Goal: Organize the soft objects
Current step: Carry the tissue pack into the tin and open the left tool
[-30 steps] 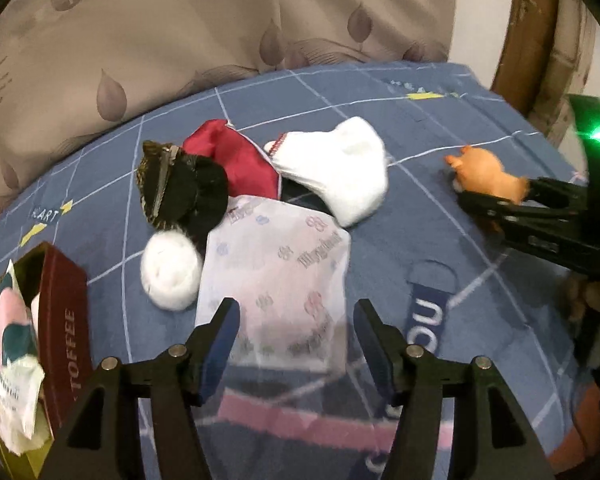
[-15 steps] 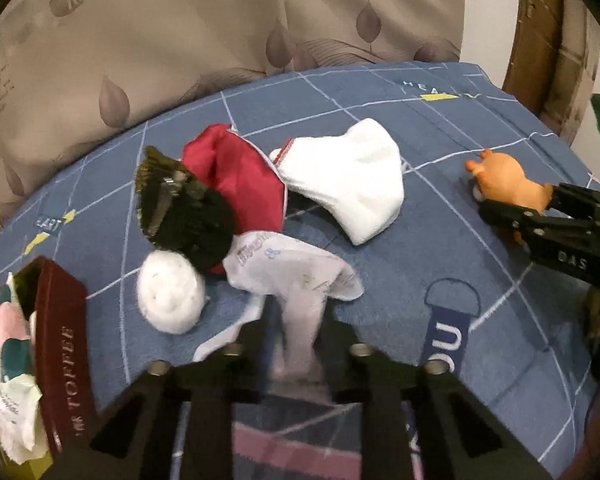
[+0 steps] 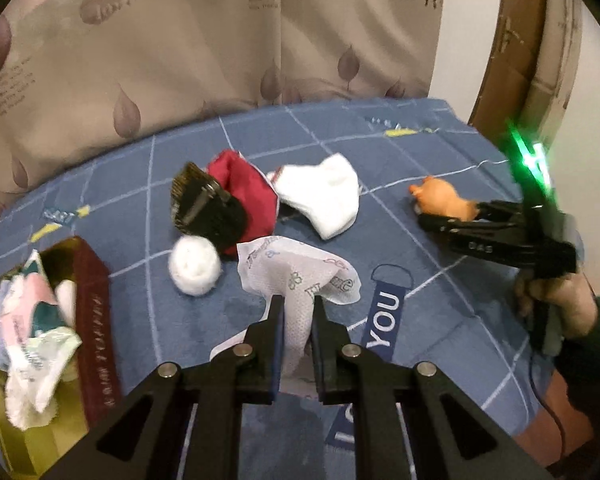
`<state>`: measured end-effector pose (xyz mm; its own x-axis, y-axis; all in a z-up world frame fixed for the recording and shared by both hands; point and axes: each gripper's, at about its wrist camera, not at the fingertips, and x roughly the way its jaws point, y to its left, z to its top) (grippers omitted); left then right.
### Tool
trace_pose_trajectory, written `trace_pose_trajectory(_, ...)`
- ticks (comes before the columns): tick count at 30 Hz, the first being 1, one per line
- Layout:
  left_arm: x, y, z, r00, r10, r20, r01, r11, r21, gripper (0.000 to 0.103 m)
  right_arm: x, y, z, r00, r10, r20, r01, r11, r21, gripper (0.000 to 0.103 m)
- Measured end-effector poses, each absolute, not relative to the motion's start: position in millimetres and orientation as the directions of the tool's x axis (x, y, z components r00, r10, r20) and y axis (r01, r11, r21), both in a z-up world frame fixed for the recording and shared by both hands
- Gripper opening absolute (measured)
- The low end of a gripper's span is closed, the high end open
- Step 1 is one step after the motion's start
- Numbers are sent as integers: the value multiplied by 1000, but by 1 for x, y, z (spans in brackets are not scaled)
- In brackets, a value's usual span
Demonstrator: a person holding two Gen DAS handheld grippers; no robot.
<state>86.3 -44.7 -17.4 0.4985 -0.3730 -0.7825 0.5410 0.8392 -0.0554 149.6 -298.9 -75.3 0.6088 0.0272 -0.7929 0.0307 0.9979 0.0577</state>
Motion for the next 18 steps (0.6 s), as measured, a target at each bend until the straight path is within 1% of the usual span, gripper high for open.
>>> trace_pose_trajectory(8, 76, 5, 16, 572, -322, -755, 468, 884, -23, 12, 149, -299, -76, 608, 24, -793, 31, 998, 54, 47)
trace_pose_trajectory(18, 81, 94, 27, 645, -139, -751, 266, 963, 51, 12, 150, -299, -76, 607, 20, -795, 29, 998, 47, 47)
